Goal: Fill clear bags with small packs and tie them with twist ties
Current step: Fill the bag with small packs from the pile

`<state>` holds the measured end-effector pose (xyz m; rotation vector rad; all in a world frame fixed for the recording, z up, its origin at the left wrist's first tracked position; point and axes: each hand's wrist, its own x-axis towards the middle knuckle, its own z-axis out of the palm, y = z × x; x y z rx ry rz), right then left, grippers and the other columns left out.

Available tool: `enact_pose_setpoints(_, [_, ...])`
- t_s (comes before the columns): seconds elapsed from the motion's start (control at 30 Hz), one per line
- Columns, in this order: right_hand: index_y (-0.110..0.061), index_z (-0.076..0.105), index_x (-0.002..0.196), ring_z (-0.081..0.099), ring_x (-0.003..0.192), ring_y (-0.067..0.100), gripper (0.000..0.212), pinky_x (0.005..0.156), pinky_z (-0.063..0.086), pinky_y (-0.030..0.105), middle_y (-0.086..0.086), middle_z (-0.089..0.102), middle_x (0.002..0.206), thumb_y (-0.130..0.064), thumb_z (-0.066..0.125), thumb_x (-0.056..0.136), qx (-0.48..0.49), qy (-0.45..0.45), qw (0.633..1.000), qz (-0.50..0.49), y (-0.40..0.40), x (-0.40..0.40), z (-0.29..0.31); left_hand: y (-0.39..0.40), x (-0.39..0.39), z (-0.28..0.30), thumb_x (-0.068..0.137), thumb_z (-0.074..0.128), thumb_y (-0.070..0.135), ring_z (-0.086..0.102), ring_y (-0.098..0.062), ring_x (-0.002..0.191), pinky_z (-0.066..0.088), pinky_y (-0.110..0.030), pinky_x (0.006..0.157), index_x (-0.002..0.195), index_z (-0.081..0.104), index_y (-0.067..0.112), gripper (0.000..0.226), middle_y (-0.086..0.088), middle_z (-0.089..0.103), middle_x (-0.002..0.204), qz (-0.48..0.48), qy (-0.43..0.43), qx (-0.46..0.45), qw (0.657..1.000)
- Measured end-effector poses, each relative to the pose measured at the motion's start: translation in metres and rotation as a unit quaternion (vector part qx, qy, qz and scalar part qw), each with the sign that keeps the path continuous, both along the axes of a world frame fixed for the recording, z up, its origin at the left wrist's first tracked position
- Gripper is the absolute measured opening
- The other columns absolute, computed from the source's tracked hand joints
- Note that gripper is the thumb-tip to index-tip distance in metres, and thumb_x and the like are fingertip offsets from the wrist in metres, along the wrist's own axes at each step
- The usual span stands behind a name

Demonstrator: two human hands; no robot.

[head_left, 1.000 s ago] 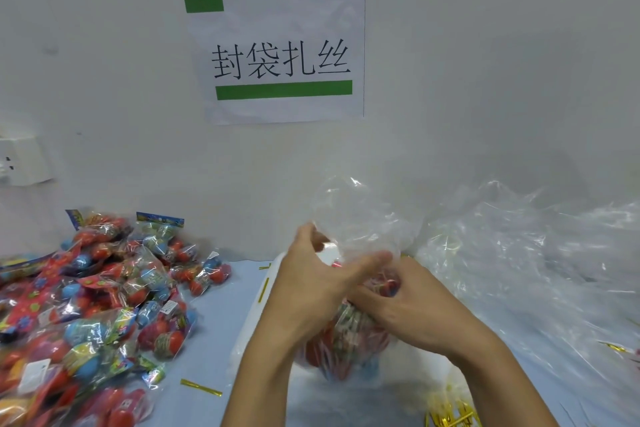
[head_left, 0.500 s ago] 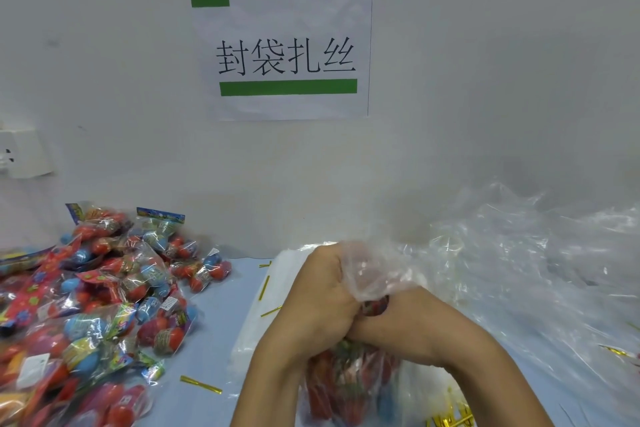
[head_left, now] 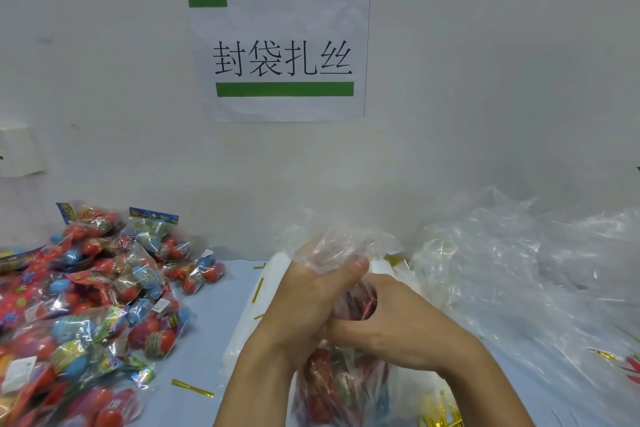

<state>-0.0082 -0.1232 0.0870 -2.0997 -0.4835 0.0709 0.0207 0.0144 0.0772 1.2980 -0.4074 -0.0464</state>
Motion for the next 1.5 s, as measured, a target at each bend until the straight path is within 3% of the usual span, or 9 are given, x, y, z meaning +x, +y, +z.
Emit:
enact_pose_setpoints(0.07, [-0.019,0.063,0.074,0.039,0.043,0.003,0.023,0.048,0.034,0.016,-0.011,0.05,0.053,-0.039,0.074,0.074,0.005,-0.008,1.0,-0.016,0.005,0.001,-0.003,0.005,0.001,0.002,0.085,0.072,0.011,0.072,-0.032,0.096,0.06,-0.04,0.08,0.109,0.074,0.018,0.026,-0.012,0.076,0.1,0.015,-0.011,0.036,0.999])
enact_pose_setpoints(0.2, [-0.017,0.056,0.072,0.038,0.046,0.006,0.047,0.055,0.036,0.028,-0.008,0.05,0.052,-0.061,0.062,0.058,-0.075,-0.039,0.992,-0.089,0.016,0.003,-0.014,0.015,0.001,0.01,0.09,0.071,0.014,0.07,-0.002,0.077,0.057,-0.019,0.068,0.09,0.073,0.035,0.021,0.015,0.075,0.084,0.041,-0.108,0.18,0.977])
enact_pose_setpoints(0.33, [-0.039,0.058,0.075,0.051,0.058,0.006,0.041,0.057,0.04,0.027,-0.013,0.058,0.058,-0.068,0.042,0.049,-0.146,-0.079,0.974,-0.155,0.02,0.007,-0.026,0.013,0.0,0.016,0.078,0.062,0.047,0.069,-0.023,0.086,0.057,-0.046,0.078,0.092,0.065,0.018,0.033,-0.001,0.071,0.085,0.072,-0.185,0.352,0.915])
enact_pose_setpoints(0.67, [-0.03,0.051,0.08,0.063,0.086,0.022,0.02,0.07,0.046,0.03,-0.007,0.065,0.085,-0.045,0.039,0.078,-0.21,-0.1,0.956,-0.18,0.011,0.02,-0.031,-0.007,-0.003,0.015,0.083,0.07,0.029,0.069,-0.017,0.081,0.053,-0.029,0.073,0.089,0.067,0.012,0.019,-0.005,0.071,0.086,0.057,-0.198,0.244,0.948])
enact_pose_setpoints(0.8, [-0.026,0.048,0.057,0.059,0.081,0.028,0.031,0.071,0.046,0.035,0.001,0.062,0.078,-0.024,0.05,0.088,-0.157,-0.046,0.969,-0.184,0.008,0.023,-0.026,-0.014,-0.002,0.013,0.082,0.068,0.023,0.068,-0.029,0.084,0.053,-0.04,0.076,0.088,0.064,0.0,0.024,-0.017,0.07,0.087,0.069,-0.188,0.186,0.962])
enact_pose_setpoints(1.0, [-0.02,0.057,0.052,0.041,0.048,0.005,0.035,0.055,0.037,0.023,-0.014,0.048,0.045,-0.004,0.052,0.084,-0.011,0.016,0.991,-0.134,0.001,0.02,-0.018,-0.018,-0.005,0.012,0.082,0.062,0.025,0.064,-0.004,0.07,0.05,-0.021,0.062,0.079,0.065,0.015,0.01,-0.001,0.068,0.074,0.08,-0.15,0.163,0.972])
enact_pose_setpoints(1.2, [-0.014,0.039,0.048,0.033,0.046,0.012,0.026,0.051,0.029,0.027,-0.008,0.034,0.039,-0.032,0.049,0.064,-0.049,-0.028,0.99,-0.125,0.005,0.015,-0.016,-0.019,-0.001,0.007,0.091,0.069,0.015,0.069,0.003,0.079,0.05,-0.017,0.072,0.083,0.073,0.034,0.021,0.016,0.074,0.082,0.096,-0.115,0.146,0.978])
enact_pose_setpoints(1.33, [-0.018,0.05,0.053,0.052,0.056,0.017,0.021,0.055,0.041,0.029,-0.007,0.05,0.047,-0.038,0.046,0.057,-0.069,-0.037,0.983,-0.167,0.01,0.014,-0.018,-0.02,0.001,0.007,0.091,0.07,0.022,0.068,0.005,0.078,0.049,-0.009,0.069,0.079,0.072,0.044,0.025,0.02,0.073,0.081,0.101,-0.123,0.153,0.975])
enact_pose_setpoints(1.5, [-0.028,0.039,0.068,0.054,0.075,0.022,0.012,0.057,0.034,0.025,-0.008,0.051,0.072,-0.039,0.042,0.068,-0.208,-0.053,0.962,-0.171,0.014,0.017,-0.019,-0.019,0.001,0.011,0.077,0.063,0.029,0.06,-0.014,0.067,0.051,-0.026,0.065,0.08,0.059,0.013,0.016,0.003,0.062,0.07,0.131,-0.22,0.258,0.932])
